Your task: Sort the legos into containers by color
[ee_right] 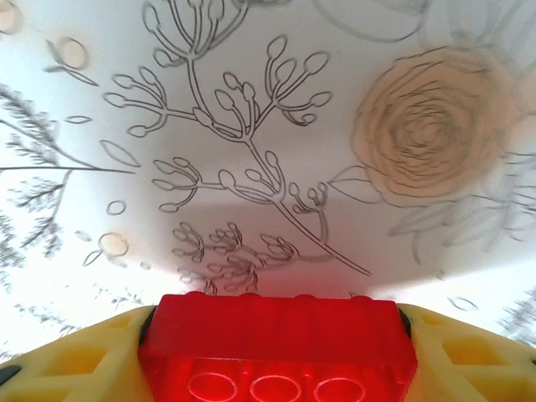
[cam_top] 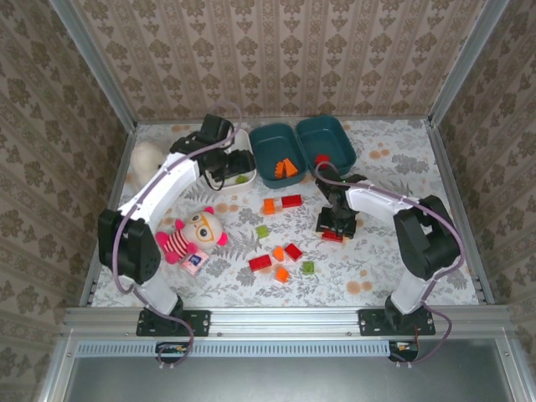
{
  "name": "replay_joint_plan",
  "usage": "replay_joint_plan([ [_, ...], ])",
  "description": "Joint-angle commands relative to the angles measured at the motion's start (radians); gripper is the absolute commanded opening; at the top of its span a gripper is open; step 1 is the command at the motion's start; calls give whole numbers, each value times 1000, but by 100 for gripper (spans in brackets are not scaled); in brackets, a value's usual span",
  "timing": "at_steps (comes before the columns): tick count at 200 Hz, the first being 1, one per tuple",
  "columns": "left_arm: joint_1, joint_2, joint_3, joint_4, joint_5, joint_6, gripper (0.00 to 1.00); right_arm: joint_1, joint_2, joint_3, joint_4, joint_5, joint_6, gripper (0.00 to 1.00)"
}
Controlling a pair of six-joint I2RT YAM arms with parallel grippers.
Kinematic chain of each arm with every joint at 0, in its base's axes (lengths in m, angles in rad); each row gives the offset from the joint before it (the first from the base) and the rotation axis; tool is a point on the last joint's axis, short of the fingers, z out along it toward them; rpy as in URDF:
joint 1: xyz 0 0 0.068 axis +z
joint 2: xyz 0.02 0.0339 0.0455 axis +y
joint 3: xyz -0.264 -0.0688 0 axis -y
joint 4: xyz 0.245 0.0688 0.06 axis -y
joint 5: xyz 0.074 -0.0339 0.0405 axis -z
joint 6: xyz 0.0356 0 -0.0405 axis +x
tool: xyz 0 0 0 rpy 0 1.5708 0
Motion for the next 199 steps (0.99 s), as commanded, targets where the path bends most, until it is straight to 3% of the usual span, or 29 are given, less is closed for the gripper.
replay_joint_plan([
  [1, -71, -88, -92, 52, -12, 22, 69, -19, -108, 126, -75, 76, 21, 55],
  [34, -165, -168, -270, 125, -22, 9, 68, -93, -53, 378, -66, 97, 37, 52],
  [80, -247, -201, -347, 171, -50, 13, 68, -174, 235, 742, 38, 132, 105, 51],
  [143, -268, -268, -371, 141, -98, -2, 67, -226, 622, 1122, 32, 164, 59, 51],
  [199, -268, -323, -383, 91, -131, -2, 67, -234, 813, 1284, -103, 147, 53, 53],
])
